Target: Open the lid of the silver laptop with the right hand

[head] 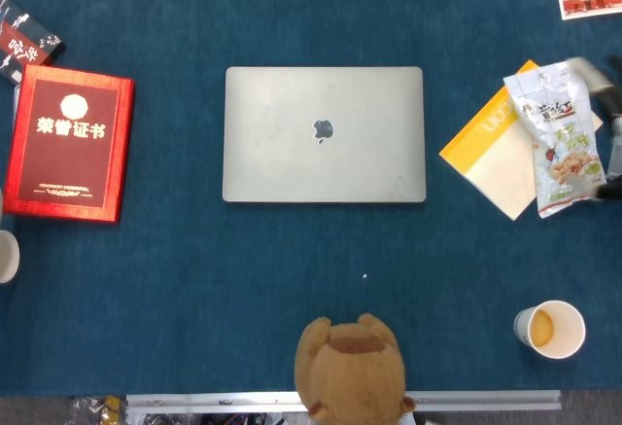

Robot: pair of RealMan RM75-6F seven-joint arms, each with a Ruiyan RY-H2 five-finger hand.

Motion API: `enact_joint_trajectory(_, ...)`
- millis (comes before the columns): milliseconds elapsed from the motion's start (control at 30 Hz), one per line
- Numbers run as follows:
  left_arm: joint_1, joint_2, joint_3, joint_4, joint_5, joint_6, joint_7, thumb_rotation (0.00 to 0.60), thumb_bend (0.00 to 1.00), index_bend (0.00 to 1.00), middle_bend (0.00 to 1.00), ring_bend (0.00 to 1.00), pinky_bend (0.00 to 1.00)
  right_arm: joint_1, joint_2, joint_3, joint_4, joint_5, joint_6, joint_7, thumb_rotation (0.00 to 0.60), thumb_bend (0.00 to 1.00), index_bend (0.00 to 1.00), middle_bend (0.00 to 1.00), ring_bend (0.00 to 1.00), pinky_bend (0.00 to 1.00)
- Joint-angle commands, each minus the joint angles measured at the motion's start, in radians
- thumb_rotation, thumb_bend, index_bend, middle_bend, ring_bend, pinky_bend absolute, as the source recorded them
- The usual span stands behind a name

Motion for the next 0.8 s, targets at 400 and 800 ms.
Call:
enact_joint_trajectory(400, 0.012, -0.006, 0.017, 0.007, 0.034, 0.020, -0.001, 0.504, 0.44, 0.17, 0.11, 0.06, 0.06, 0.280, -0.270, 0.073, 0.040, 0.185, -0.251, -0.209, 0.600, 0.04, 0.08, 0.18, 0.00, 0.00)
enact_joint_trajectory(800, 0.009, 0.025, 0.025, -0.007, 0.061, 0.019, 0.003, 0.505, 0.44, 0.17, 0.11, 0.06, 0.06, 0.434, -0.479, 0.046, 0.135, 0.342, -0.297, -0.420, 0.600, 0.05, 0.08, 0.18, 0.00, 0.00)
